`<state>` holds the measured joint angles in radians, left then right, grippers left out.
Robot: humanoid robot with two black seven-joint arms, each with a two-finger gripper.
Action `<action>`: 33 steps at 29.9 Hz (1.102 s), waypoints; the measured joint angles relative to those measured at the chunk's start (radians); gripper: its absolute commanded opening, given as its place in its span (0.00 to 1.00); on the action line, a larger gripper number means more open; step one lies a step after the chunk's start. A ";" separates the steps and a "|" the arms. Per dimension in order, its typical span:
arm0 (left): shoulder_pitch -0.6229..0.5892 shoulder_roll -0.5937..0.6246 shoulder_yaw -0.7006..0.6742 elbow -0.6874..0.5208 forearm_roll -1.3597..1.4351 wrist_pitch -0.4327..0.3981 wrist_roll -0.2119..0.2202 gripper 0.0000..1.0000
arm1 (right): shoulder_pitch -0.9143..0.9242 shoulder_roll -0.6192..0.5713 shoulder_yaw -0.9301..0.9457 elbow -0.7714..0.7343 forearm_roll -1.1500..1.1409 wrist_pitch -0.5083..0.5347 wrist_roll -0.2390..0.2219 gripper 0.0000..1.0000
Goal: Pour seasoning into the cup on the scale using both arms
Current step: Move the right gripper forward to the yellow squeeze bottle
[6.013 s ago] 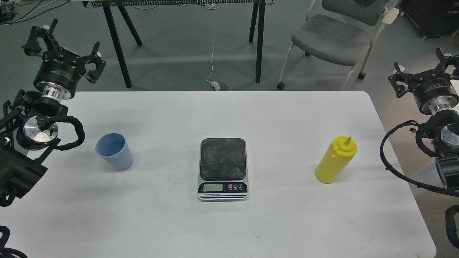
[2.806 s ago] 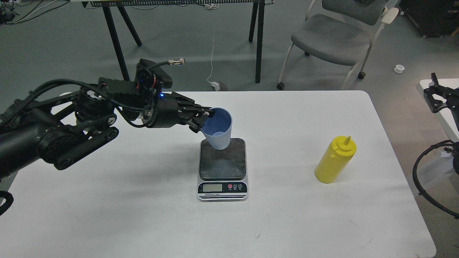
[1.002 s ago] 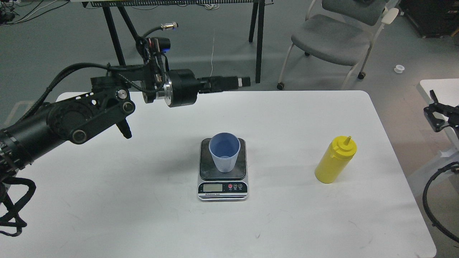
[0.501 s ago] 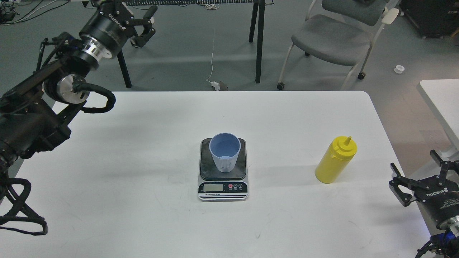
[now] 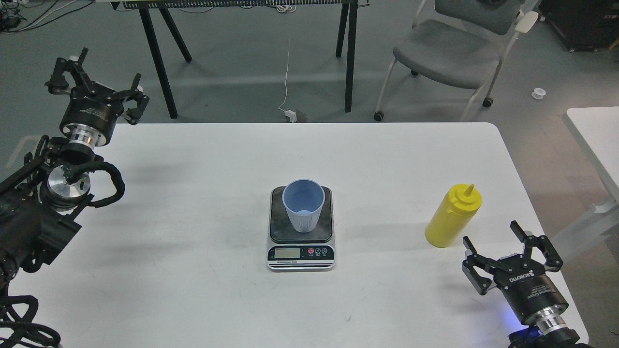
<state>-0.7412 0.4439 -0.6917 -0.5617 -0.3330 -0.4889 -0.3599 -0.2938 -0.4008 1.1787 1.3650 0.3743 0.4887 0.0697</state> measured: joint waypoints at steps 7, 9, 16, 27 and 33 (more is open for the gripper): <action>0.002 0.031 0.001 0.000 0.001 0.000 0.010 1.00 | 0.008 0.088 -0.013 -0.061 -0.007 0.000 0.006 0.99; 0.003 0.037 0.001 0.000 0.001 0.000 0.014 1.00 | 0.008 0.098 -0.013 -0.067 -0.007 0.000 0.020 0.99; 0.015 0.060 0.001 -0.004 0.004 0.000 0.016 1.00 | 0.025 0.124 -0.014 -0.070 -0.007 0.000 0.052 0.99; 0.046 0.089 0.001 -0.008 0.005 0.000 0.016 1.00 | 0.136 0.142 -0.024 -0.117 -0.007 0.000 0.056 0.99; 0.050 0.093 0.001 -0.008 0.009 0.000 0.015 1.00 | 0.175 0.196 -0.053 -0.193 -0.006 0.000 0.077 0.99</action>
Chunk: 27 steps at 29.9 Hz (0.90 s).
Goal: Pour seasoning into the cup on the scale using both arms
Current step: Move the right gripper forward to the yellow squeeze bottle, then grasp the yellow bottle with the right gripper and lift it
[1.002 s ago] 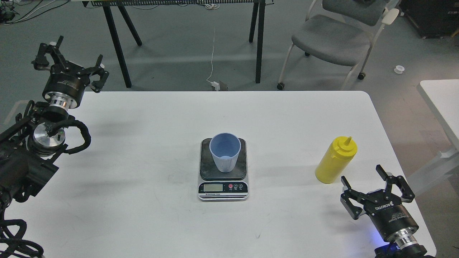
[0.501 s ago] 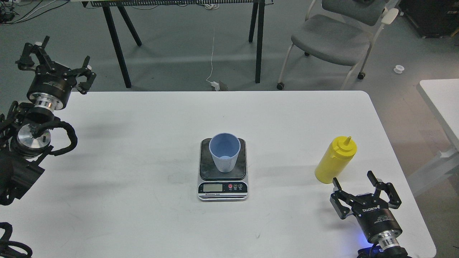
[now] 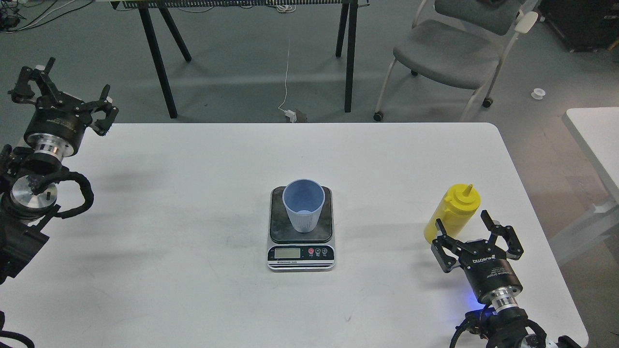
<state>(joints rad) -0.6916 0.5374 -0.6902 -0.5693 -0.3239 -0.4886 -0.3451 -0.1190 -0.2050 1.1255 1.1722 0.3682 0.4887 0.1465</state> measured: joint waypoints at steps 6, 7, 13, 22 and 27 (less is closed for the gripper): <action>0.001 0.019 0.001 -0.001 0.000 0.000 0.000 1.00 | 0.037 0.022 -0.007 -0.069 0.000 0.000 0.002 0.99; 0.002 0.020 0.001 -0.001 0.000 0.000 -0.001 1.00 | 0.046 0.024 -0.011 -0.080 0.000 0.000 0.002 0.99; 0.013 0.022 0.000 -0.002 0.000 0.000 -0.003 1.00 | 0.108 0.040 -0.037 -0.115 0.000 0.000 0.002 0.89; 0.017 0.023 0.000 -0.002 0.000 0.000 -0.005 1.00 | 0.173 0.051 -0.069 -0.162 0.000 0.000 0.029 0.32; 0.017 0.023 0.001 -0.003 0.002 0.000 -0.005 1.00 | 0.170 0.051 -0.070 -0.155 -0.001 0.000 0.084 0.30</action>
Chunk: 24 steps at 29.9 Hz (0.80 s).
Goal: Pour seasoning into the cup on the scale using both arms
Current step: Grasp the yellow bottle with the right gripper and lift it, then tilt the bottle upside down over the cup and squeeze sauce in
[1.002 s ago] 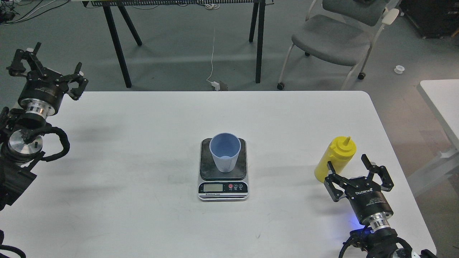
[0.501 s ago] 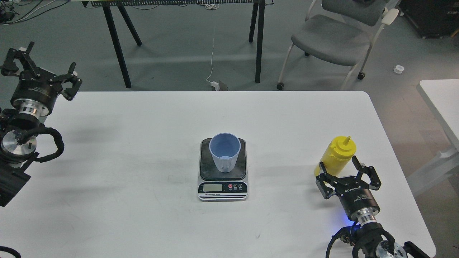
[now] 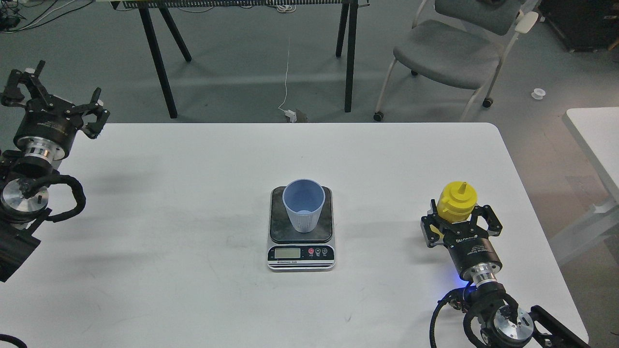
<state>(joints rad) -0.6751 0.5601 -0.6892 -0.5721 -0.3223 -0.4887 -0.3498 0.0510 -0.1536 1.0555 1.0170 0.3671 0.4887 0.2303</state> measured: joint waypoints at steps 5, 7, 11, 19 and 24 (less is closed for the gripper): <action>-0.001 0.000 0.000 -0.003 0.000 0.000 -0.003 1.00 | -0.004 -0.023 0.007 0.061 -0.006 0.000 0.006 0.28; -0.001 0.000 0.000 -0.013 0.000 0.000 -0.004 1.00 | -0.004 -0.068 0.008 0.110 -0.040 0.000 0.007 0.28; -0.001 0.024 -0.003 -0.045 0.000 0.000 -0.006 1.00 | 0.012 -0.141 0.031 0.200 -0.151 0.000 0.008 0.27; -0.010 0.006 0.004 -0.018 -0.003 0.000 0.021 1.00 | 0.120 -0.170 0.092 0.294 -0.505 -0.075 0.008 0.27; -0.023 -0.078 -0.015 0.042 -0.006 0.000 0.056 1.00 | 0.245 -0.160 0.092 0.300 -0.787 -0.200 0.003 0.27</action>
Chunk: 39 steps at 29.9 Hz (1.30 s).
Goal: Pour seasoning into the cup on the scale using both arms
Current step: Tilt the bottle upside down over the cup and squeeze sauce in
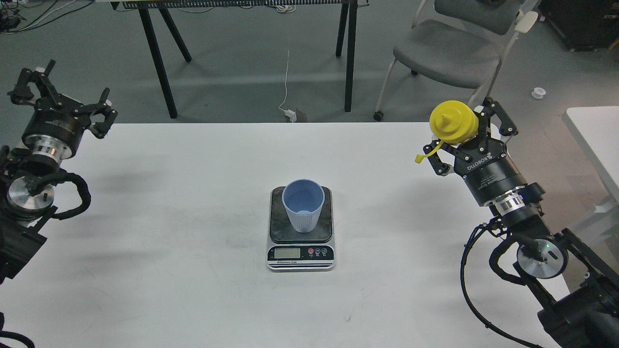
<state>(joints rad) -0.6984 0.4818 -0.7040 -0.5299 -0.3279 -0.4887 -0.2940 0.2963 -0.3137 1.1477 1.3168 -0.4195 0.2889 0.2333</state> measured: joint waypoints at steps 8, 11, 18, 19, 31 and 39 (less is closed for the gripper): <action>-0.003 -0.053 -0.062 0.008 -0.004 0.000 0.001 1.00 | 0.197 0.016 -0.166 -0.002 -0.459 -0.120 -0.005 0.27; -0.001 -0.056 -0.064 0.008 -0.005 0.000 -0.001 1.00 | 0.248 0.015 -0.243 -0.008 -0.596 -0.145 -0.003 0.27; 0.002 -0.054 -0.064 0.007 -0.005 0.000 -0.001 1.00 | 0.374 0.017 -0.410 -0.063 -0.829 -0.204 0.001 0.27; 0.003 -0.054 -0.063 0.007 -0.004 0.000 -0.001 1.00 | 0.394 0.017 -0.432 -0.076 -0.847 -0.212 0.002 0.27; 0.001 -0.058 -0.061 0.005 0.004 0.000 0.000 1.00 | 0.563 0.159 -0.652 -0.269 -1.060 -0.352 0.018 0.26; 0.000 -0.054 -0.052 0.001 0.006 0.000 -0.001 1.00 | 0.582 0.219 -0.764 -0.346 -1.177 -0.459 0.020 0.26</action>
<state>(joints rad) -0.6989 0.4279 -0.7564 -0.5291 -0.3220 -0.4887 -0.2951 0.8786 -0.0951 0.3841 0.9708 -1.5963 -0.1698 0.2533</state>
